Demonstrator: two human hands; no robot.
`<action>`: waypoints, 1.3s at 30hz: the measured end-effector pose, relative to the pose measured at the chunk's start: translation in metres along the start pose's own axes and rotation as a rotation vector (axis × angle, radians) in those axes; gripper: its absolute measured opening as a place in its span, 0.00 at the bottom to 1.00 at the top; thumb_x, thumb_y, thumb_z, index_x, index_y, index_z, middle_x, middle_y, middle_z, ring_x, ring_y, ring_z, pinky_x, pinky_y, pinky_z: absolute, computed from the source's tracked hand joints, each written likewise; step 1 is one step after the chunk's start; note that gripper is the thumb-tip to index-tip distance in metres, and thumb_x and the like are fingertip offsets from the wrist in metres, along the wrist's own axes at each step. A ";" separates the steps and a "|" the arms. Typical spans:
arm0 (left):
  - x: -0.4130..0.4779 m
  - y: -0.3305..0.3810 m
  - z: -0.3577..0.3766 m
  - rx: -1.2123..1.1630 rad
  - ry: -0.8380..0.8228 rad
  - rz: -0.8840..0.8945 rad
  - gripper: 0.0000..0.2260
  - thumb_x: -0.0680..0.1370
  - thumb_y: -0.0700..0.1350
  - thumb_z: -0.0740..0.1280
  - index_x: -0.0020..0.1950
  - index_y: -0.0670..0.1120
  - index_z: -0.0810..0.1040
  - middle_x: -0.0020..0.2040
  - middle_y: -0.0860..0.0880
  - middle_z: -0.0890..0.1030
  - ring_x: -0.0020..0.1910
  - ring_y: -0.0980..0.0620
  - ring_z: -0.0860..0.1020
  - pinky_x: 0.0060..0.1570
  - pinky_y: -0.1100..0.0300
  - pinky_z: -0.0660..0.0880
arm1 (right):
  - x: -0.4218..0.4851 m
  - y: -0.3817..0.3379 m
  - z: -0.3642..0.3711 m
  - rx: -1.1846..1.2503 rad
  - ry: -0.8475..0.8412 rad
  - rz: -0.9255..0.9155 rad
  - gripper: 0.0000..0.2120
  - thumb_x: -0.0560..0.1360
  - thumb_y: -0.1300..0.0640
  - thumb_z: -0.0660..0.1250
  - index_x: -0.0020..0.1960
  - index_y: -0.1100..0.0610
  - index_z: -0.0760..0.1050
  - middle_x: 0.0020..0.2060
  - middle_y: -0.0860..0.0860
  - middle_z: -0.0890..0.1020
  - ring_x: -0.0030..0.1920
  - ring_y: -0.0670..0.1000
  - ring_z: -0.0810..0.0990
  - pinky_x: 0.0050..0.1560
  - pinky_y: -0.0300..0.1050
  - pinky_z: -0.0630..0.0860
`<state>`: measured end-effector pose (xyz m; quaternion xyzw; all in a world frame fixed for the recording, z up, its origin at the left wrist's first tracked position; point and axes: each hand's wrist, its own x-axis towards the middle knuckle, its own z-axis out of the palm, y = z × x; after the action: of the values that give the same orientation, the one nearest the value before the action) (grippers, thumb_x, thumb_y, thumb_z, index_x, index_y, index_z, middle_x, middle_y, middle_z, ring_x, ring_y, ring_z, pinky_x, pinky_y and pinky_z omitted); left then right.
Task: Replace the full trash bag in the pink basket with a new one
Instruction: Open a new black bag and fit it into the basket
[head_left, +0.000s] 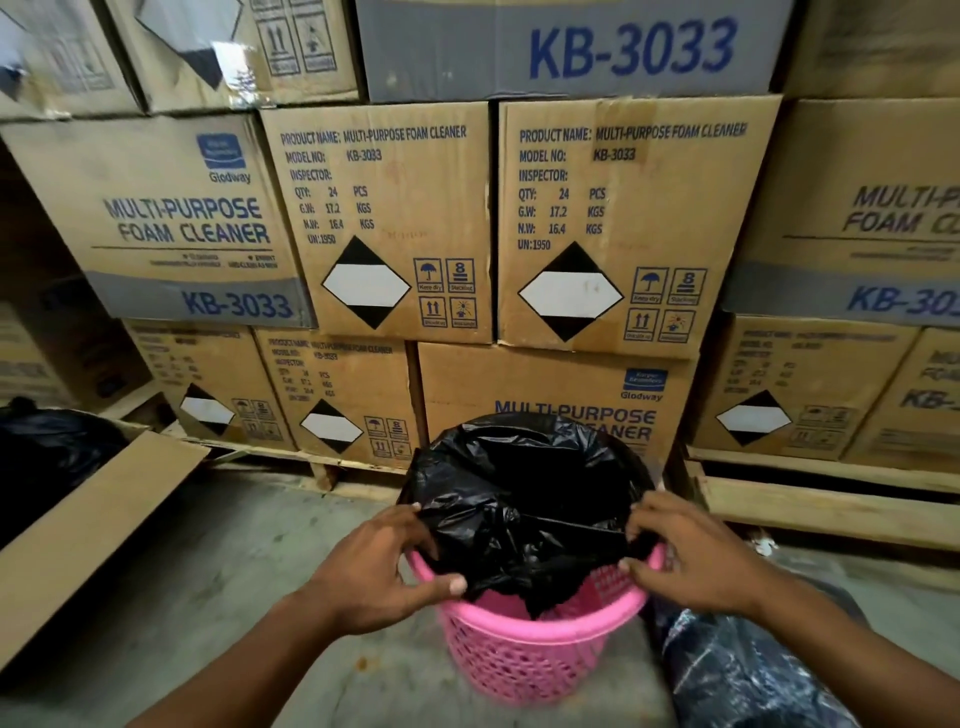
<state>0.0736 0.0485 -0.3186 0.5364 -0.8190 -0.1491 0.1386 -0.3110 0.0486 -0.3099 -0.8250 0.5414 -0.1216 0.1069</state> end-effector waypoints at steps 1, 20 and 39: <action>-0.003 0.000 -0.001 0.013 -0.023 -0.005 0.35 0.63 0.82 0.60 0.55 0.57 0.80 0.62 0.56 0.78 0.67 0.58 0.71 0.61 0.60 0.70 | -0.005 0.002 -0.001 0.065 0.025 0.015 0.15 0.69 0.32 0.64 0.44 0.43 0.74 0.48 0.38 0.72 0.51 0.36 0.71 0.51 0.40 0.73; -0.031 0.022 0.020 0.027 0.252 0.076 0.14 0.74 0.55 0.73 0.57 0.52 0.84 0.54 0.55 0.80 0.56 0.56 0.75 0.52 0.57 0.76 | -0.052 -0.004 0.020 -0.277 0.290 -0.190 0.12 0.69 0.43 0.74 0.41 0.52 0.81 0.44 0.48 0.77 0.45 0.49 0.76 0.38 0.43 0.76; -0.036 0.040 0.040 0.232 0.315 0.232 0.09 0.70 0.50 0.78 0.46 0.51 0.82 0.44 0.54 0.83 0.45 0.50 0.80 0.38 0.56 0.77 | -0.058 0.007 0.043 -0.365 0.436 -0.230 0.12 0.65 0.54 0.79 0.44 0.57 0.81 0.45 0.54 0.80 0.43 0.55 0.78 0.37 0.46 0.75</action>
<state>0.0385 0.1005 -0.3425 0.4675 -0.8552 0.0486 0.2182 -0.3261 0.1008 -0.3577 -0.8410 0.4674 -0.2077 -0.1764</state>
